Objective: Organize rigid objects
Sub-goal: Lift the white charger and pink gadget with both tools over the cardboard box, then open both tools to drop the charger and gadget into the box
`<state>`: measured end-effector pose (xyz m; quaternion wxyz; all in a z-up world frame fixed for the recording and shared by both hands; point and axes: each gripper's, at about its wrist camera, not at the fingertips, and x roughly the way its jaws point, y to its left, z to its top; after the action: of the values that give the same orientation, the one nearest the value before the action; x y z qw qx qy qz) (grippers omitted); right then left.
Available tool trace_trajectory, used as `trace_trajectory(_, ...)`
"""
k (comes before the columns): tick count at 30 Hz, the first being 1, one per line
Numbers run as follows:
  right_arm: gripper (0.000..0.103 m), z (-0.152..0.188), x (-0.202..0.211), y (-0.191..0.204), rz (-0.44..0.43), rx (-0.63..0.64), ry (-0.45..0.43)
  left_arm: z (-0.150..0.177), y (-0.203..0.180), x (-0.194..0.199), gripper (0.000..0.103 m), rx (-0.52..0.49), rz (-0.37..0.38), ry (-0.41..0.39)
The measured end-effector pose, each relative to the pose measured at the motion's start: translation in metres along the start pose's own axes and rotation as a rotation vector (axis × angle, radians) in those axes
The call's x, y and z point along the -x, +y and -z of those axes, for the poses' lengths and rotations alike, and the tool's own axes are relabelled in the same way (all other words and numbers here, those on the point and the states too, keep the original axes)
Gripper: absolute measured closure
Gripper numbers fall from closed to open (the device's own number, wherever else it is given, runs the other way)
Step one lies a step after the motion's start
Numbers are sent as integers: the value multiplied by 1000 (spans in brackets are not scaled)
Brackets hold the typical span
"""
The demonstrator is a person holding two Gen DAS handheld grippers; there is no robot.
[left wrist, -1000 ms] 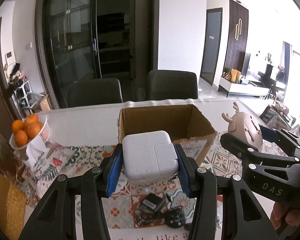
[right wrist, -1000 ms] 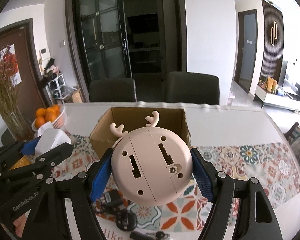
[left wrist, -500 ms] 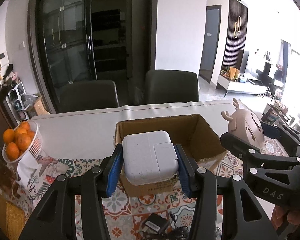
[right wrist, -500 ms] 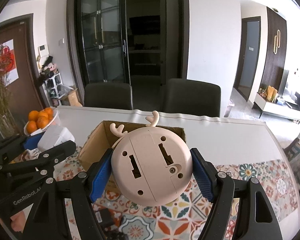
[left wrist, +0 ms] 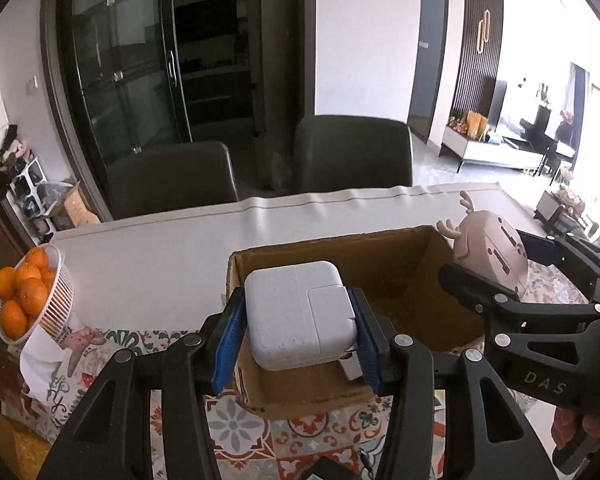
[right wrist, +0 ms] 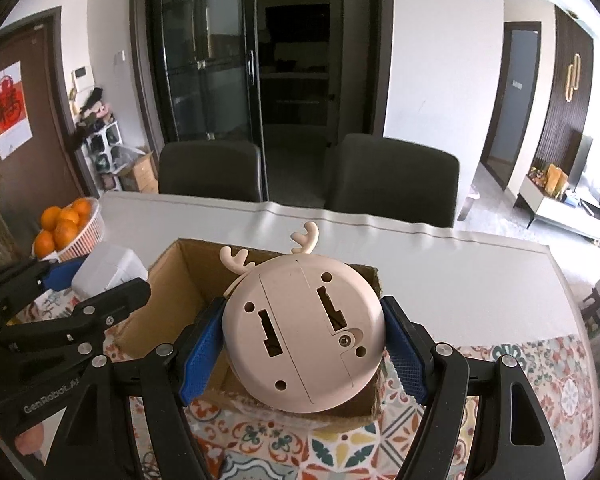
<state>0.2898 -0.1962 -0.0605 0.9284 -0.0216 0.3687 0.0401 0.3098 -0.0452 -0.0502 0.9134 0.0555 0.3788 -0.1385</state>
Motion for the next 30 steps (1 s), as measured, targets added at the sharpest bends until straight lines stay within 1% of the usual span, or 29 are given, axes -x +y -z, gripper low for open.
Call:
trace_trajectory(3,28,-3,-13,-2,-4,4,22,-2,3,-13,54,6,0,35)
trace_trajectory(10,28,-6,-49,-3,-35,12,101,0,10,-46,54,43,30,140)
trace_trajectory(19,28,8,-83,-6,-48,12,205,10,8,-73,54,45,28,238)
trace_trajectory(21,28,11,-88,-7,-63,7,231,12,7,-76,54,34,30,252)
trace_trajectory(24,28,18,-95,-9,-62,9,263,13,5,-79,53,19,23,266)
trace_trajectory(27,28,20,-93,-8,-64,21,268,12,5,-77,53,19,21,255)
trace_trajectory(30,27,20,-89,-11,-58,13,258,9,4,-71,49,16,6,242)
